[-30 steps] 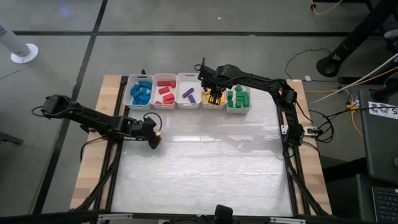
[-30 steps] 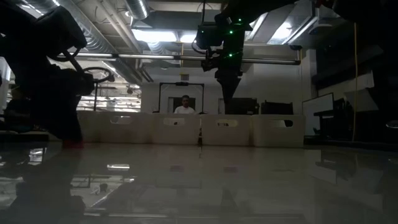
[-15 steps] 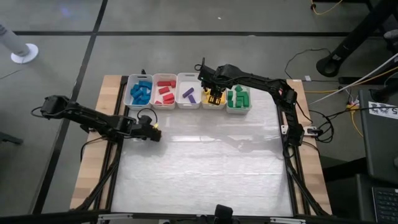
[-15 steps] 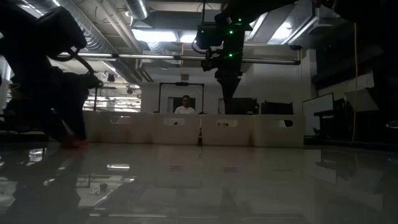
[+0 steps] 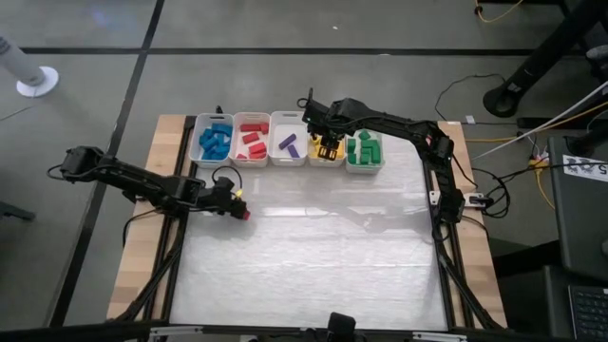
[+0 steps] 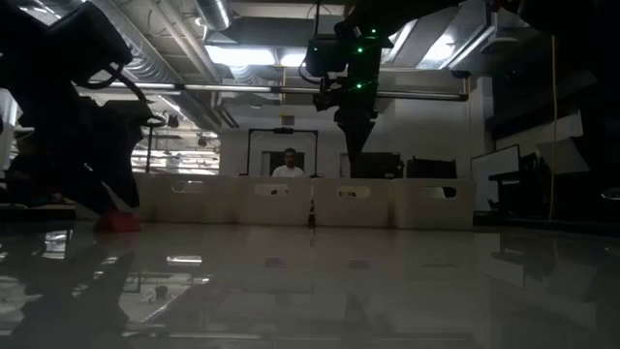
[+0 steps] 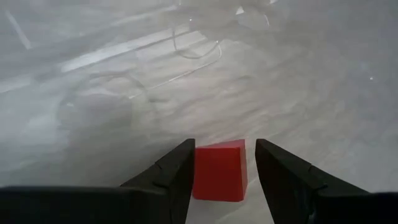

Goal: Sort blocks
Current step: Put the red block into the middle left white bin

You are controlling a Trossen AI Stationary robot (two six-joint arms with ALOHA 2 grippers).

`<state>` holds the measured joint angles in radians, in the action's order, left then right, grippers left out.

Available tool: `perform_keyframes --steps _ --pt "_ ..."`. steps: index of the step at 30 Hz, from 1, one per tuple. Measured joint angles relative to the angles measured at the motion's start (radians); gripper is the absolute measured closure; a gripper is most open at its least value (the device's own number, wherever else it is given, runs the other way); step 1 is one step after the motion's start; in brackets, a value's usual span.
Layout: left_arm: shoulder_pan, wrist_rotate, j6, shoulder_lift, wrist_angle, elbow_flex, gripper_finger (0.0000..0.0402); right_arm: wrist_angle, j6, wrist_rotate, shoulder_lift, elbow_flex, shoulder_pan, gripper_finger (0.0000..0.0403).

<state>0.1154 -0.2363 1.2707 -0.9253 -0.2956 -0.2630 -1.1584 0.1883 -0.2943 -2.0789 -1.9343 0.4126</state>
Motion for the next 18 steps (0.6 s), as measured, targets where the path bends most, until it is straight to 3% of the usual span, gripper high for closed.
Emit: perform_keyframes --steps 2,10,18 --pt "0.000 -0.003 -0.071 0.000 0.001 0.000 0.0245 0.000 0.000 0.000 0.000 0.000 0.000 0.0233" --pt "0.000 -0.008 -0.626 0.001 0.036 -0.002 0.0245 -0.005 0.000 0.000 0.000 0.000 0.000 0.0233" --pt "0.000 0.032 -0.864 0.002 0.114 -0.003 0.0245 -0.013 0.000 0.000 0.000 0.000 0.000 0.0233"
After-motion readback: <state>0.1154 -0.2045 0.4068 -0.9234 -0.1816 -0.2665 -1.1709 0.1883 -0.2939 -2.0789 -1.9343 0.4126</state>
